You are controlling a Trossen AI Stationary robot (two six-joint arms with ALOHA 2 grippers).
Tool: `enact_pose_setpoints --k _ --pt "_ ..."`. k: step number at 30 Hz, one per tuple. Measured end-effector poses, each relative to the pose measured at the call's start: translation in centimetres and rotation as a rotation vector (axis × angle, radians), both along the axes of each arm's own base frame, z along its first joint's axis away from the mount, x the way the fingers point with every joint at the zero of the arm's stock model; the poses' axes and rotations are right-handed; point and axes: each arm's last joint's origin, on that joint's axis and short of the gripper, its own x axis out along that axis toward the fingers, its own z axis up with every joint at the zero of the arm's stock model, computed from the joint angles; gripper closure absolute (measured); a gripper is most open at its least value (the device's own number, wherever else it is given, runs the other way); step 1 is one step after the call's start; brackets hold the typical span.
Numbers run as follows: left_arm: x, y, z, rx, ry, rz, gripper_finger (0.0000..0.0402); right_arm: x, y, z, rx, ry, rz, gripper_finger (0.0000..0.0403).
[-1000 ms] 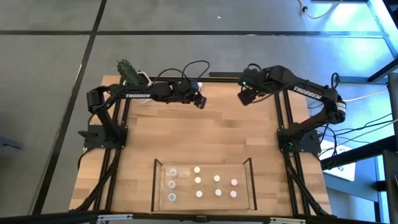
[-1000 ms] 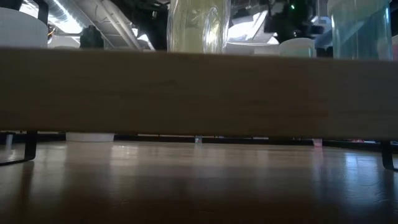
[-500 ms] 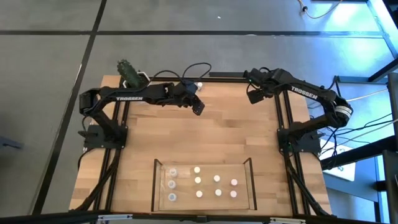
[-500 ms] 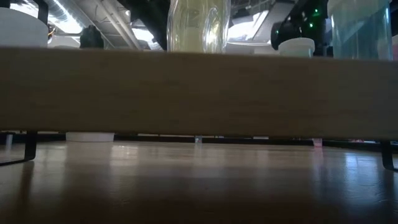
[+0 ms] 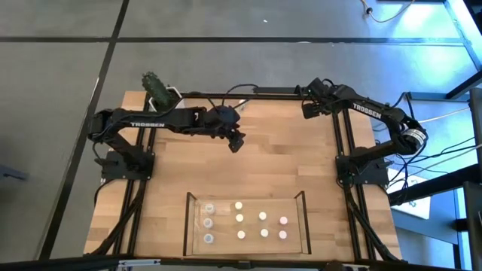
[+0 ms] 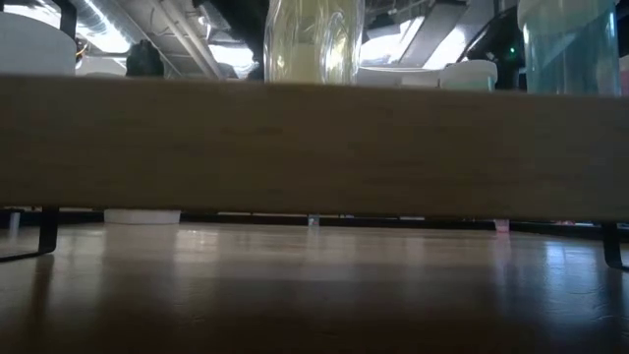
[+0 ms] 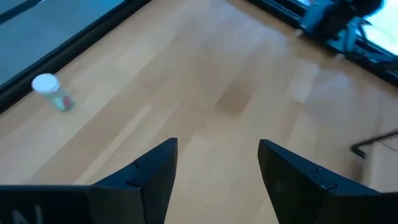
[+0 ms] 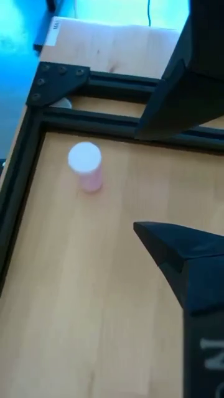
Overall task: Pick and place medicine bottles onto shelf by color
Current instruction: Put the pink pill bottle on the shelf aligned with the other pink pill bottles
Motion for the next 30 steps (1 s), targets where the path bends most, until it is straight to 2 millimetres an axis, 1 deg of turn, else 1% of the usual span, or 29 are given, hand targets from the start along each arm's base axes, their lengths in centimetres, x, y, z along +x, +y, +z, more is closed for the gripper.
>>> enact_pose_setpoints --k 4,7,12,15,22,26,30 --pt "-0.3 -0.9 0.7 0.014 -0.015 -0.033 0.0185 -1.0 -0.5 -1.3 0.0 -0.006 -0.046 0.0173" --pt "-0.5 -1.0 1.1 0.017 -0.029 -0.036 0.0185 -0.9 -1.0 -1.7 -0.048 -0.055 -0.049 0.0173" --pt "-0.6 -1.0 1.1 0.016 -0.028 -0.034 0.0185 -1.0 -1.6 -2.5 -0.091 -0.106 -0.089 0.0173" --pt "-0.6 -1.0 1.1 0.016 -0.027 -0.034 0.0185 -1.0 -1.8 -3.1 -0.102 -0.091 -0.099 0.0173" --pt "-0.6 -1.0 1.1 0.015 -0.028 -0.034 0.0185 -0.7 -2.6 -3.9 -0.159 -0.038 -0.128 0.0173" --pt "-0.6 -1.0 1.1 0.014 -0.028 -0.033 0.0185 -0.6 -2.7 -4.1 -0.163 -0.029 -0.13 0.0173" --pt "-0.5 -1.0 1.1 0.014 -0.028 -0.034 0.0185 -0.5 -2.9 -4.7 -0.156 0.003 -0.132 0.0173"
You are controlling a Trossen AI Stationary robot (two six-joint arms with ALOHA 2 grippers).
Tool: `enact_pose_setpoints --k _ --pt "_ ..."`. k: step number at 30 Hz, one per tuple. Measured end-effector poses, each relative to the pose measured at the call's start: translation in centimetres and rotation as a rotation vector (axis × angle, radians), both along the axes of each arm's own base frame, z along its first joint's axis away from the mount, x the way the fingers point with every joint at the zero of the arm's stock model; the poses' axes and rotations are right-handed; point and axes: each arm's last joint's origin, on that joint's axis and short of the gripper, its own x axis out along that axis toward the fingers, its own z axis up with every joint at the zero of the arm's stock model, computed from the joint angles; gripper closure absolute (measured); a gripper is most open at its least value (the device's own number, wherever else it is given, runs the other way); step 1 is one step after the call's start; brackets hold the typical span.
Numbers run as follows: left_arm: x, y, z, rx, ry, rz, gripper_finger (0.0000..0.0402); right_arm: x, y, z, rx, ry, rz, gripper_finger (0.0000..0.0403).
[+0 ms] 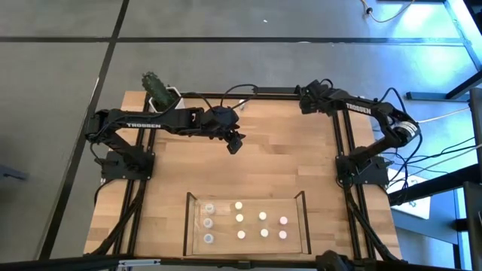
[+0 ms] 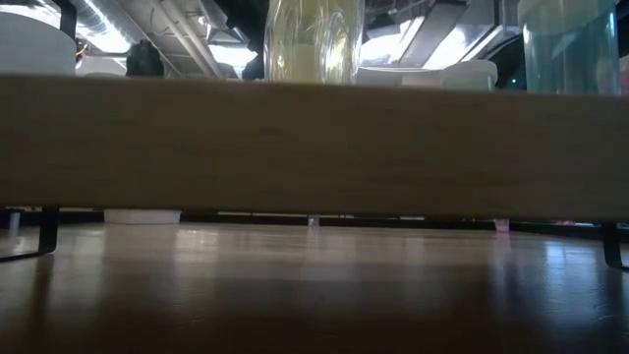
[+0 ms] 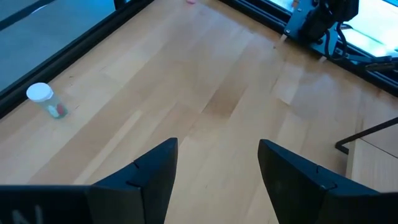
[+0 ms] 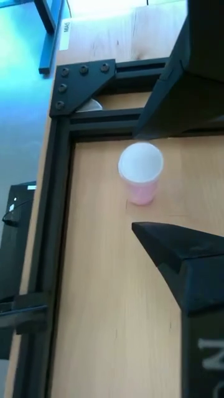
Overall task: Pick and place medicine bottles onto shelf by color
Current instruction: Put the pink pill bottle on the shelf aligned with the other pink pill bottles
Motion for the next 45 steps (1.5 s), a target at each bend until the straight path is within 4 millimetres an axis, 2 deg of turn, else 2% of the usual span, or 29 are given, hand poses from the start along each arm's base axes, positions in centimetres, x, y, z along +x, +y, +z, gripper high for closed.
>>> enact_pose_setpoints --k 8,32,45 --pt "0.0 0.0 0.0 0.0 0.0 -0.001 0.0185 0.2 -0.2 -1.2 0.038 0.051 0.001 0.0173" --pt "0.0 0.0 0.0 -0.001 0.0 -0.001 0.0185 0.2 -0.4 -1.2 0.028 0.098 0.036 0.0173" --pt "0.1 -1.0 0.0 0.003 0.001 -0.036 0.0185 0.5 -0.3 -2.3 0.069 0.173 0.058 0.0173"
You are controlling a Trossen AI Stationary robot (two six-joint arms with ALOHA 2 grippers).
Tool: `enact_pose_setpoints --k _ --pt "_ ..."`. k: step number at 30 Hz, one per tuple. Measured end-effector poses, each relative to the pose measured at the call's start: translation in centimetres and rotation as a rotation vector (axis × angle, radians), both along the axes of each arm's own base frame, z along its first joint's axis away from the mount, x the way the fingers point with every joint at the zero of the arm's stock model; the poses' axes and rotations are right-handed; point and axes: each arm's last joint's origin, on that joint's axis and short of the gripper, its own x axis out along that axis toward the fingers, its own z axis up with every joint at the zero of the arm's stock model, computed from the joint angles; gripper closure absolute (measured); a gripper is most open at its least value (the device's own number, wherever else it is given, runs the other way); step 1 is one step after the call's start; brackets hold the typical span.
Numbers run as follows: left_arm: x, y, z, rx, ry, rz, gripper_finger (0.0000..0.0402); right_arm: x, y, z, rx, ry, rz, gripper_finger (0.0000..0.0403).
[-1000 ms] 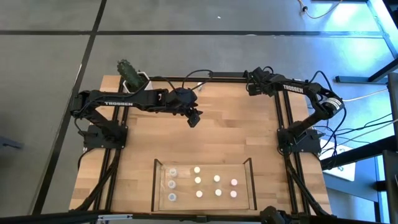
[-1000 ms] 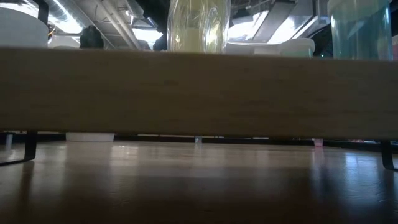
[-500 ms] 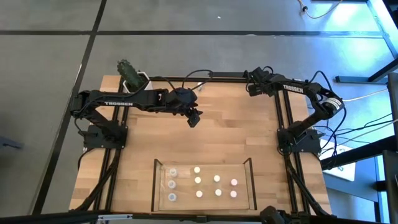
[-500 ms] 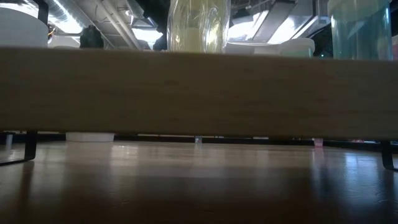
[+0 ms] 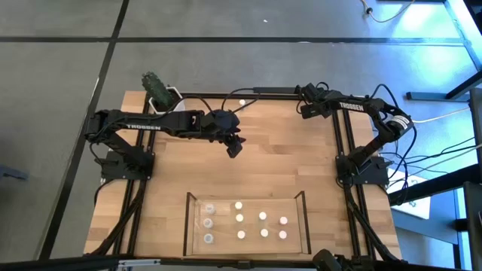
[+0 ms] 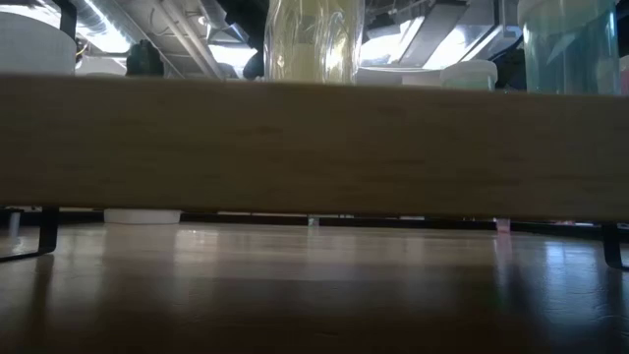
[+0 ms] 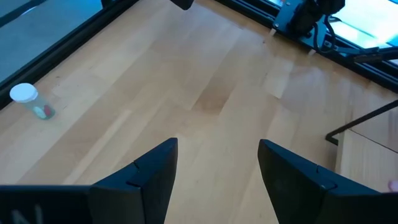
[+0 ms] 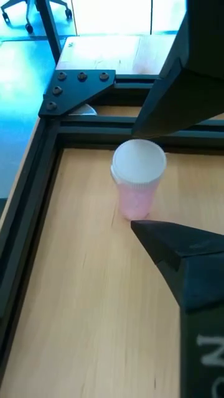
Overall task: Pick and place medicine bottles onto shelf by color
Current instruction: Put the pink pill bottle on the shelf aligned with the other pink pill bottles
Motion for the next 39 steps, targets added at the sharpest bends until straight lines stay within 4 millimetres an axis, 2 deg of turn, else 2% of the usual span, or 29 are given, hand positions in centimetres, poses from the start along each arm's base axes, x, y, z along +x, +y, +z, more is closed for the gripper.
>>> enact_pose_setpoints --k 4,14,39 --pt "0.01 -0.05 -0.01 0.0 0.001 -0.002 0.0185 0.0 0.0 0.0 0.001 0.0 0.001 0.0178" --pt "0.01 -0.05 -0.01 0.001 0.001 -0.002 0.0185 0.0 0.0 0.0 0.0 0.0 0.0 0.023" --pt "0.01 -0.05 -0.01 0.002 0.001 -0.003 0.0185 0.06 0.05 -0.06 0.024 -0.024 0.011 0.0234"
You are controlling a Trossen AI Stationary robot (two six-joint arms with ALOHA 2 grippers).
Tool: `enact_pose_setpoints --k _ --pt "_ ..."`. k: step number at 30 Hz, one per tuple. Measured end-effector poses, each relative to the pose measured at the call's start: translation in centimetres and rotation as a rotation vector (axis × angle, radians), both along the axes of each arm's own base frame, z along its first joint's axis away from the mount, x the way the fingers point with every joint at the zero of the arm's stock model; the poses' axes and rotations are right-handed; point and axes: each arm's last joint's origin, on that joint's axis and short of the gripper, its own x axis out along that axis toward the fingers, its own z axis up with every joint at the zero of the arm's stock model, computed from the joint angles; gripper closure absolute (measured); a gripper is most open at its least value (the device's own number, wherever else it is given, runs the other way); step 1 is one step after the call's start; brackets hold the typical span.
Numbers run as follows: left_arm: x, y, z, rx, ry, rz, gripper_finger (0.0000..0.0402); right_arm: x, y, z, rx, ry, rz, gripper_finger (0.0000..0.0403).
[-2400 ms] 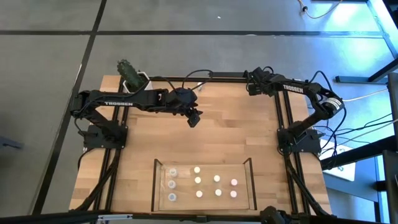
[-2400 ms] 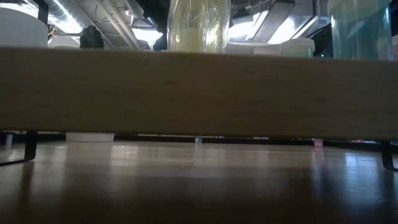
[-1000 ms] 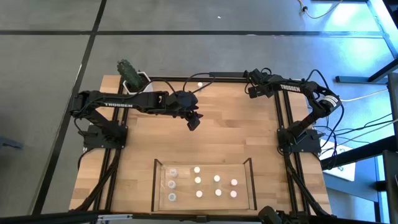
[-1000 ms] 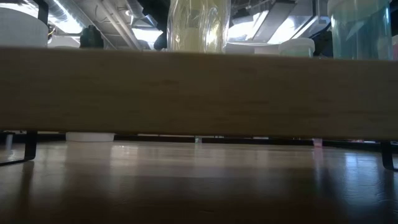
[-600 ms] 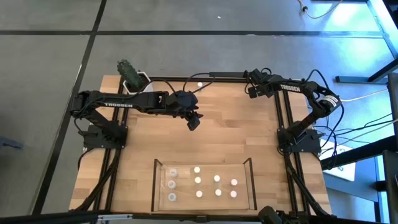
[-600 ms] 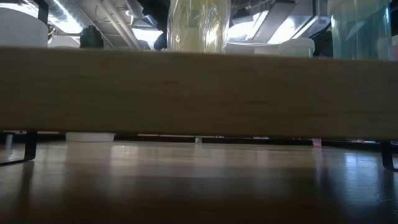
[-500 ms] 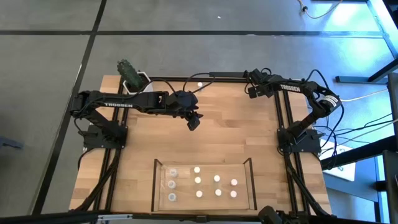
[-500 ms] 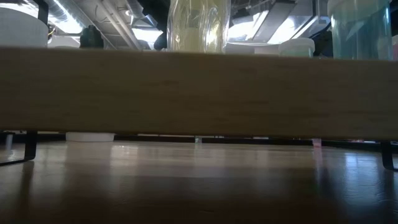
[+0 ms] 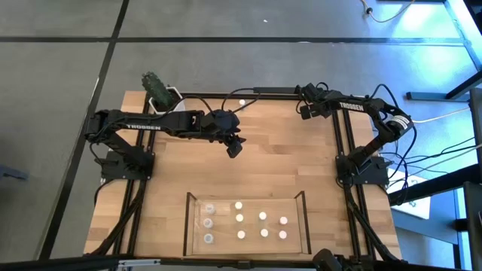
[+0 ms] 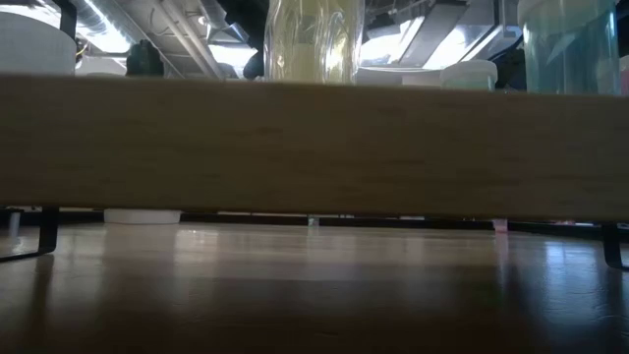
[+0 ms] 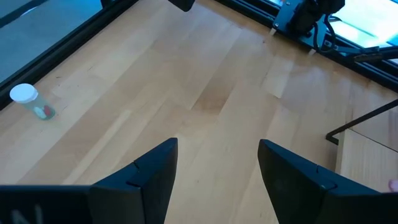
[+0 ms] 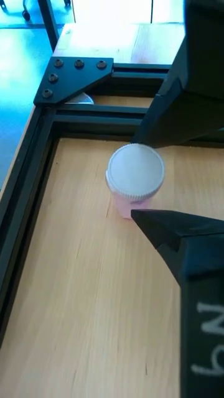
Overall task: Pick and place medicine bottles onto shelf by color
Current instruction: Put the pink pill bottle on the shelf aligned with the other pink pill bottles
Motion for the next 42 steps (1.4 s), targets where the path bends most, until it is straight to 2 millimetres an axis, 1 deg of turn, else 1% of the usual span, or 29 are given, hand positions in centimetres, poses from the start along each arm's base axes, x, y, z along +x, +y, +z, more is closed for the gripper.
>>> enact_pose_setpoints --k 17,42 --pt "0.0 0.0 0.0 0.0 0.0 0.0 0.0185 0.13 -0.53 0.14 -0.015 0.016 0.073 0.0234" --pt "0.0 0.0 -0.02 0.0 0.001 0.0 0.0185 0.12 -0.53 0.14 -0.015 0.018 0.073 0.0239"
